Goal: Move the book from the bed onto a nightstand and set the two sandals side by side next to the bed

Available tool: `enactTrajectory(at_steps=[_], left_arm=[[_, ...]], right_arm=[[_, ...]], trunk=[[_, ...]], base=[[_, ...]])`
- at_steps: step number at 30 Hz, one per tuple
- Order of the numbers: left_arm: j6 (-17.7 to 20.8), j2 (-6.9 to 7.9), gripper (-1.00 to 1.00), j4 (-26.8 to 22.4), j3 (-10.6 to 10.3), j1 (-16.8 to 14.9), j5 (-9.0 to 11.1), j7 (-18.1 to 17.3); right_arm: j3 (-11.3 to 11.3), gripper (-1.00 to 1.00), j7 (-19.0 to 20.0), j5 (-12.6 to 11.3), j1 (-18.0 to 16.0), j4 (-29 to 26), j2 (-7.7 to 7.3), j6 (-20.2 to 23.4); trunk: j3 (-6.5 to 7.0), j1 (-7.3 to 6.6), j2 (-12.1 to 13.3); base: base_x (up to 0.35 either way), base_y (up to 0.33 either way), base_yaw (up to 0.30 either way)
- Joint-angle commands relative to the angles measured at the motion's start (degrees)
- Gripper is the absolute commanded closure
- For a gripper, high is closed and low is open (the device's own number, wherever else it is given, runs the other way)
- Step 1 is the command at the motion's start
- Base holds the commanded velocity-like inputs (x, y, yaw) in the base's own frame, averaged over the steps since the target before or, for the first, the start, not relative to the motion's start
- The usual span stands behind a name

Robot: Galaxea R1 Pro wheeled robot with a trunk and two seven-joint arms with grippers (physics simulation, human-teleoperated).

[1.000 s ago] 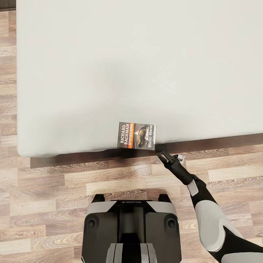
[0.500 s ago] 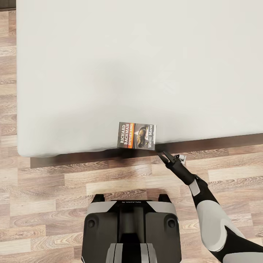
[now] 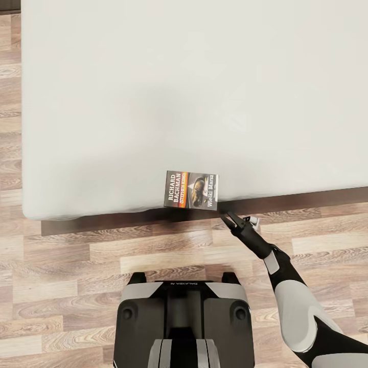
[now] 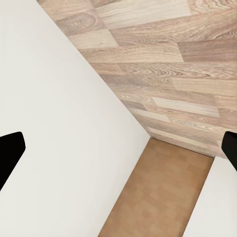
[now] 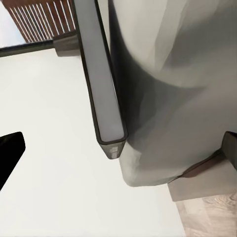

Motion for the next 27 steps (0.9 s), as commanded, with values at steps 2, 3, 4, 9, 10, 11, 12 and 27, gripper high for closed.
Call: enactTrajectory(at_steps=[2,3,4,9,10,11,12,27], left_arm=[[-0.2,0.00,-1.00,0.1,-0.5,0.0,0.6,0.1],[-0.2,0.00,-1.00,0.1,-0.5,0.0,0.6,0.1],[-0.2,0.00,-1.00,0.1,-0.5,0.0,0.6,0.1],[-0.2,0.00,-1.00,0.1,-0.5,0.0,0.6,0.1],[-0.2,0.00,-1.00,0.1,-0.5,0.0,0.6,0.1],[-0.2,0.00,-1.00,0.1,-0.5,0.0,0.6,0.1],[-0.2,0.00,-1.00,0.1,-0.5,0.0,0.6,0.1],[-0.2,0.00,-1.00,0.0,-0.5,0.0,0.6,0.1]], right_arm=[[-0.3,-1.00,0.2,0.2,0.0,0.0,0.14,0.6],[-0.2,-1.00,0.2,0.3,0.0,0.0,0.17,0.6],[-0.2,-1.00,0.2,0.3,0.0,0.0,0.22,0.6],[-0.2,-1.00,0.2,0.3,0.0,0.0,0.32,0.5],[-0.2,-1.00,0.3,0.3,0.0,0.0,0.36,0.5],[-0.1,-1.00,0.3,0.3,0.0,0.0,0.38,0.5],[-0.1,-1.00,0.3,0.3,0.0,0.0,0.40,0.5],[0.0,-1.00,0.5,0.3,0.0,0.0,0.62,0.4]], trunk=[[-0.02,0.01,0.0],[-0.02,0.01,0.0],[-0.02,0.01,0.0],[-0.02,0.01,0.0],[-0.20,0.23,-0.4],[-0.38,0.45,-0.8],[-0.55,0.67,-1.2],[-1.27,1.54,-2.8]], base=[[0.000,0.000,0.000],[0.000,0.000,0.000],[0.000,0.000,0.000],[0.000,0.000,0.000],[0.000,0.000,0.000],[0.000,0.000,0.000],[0.000,0.000,0.000],[0.000,0.000,0.000]])
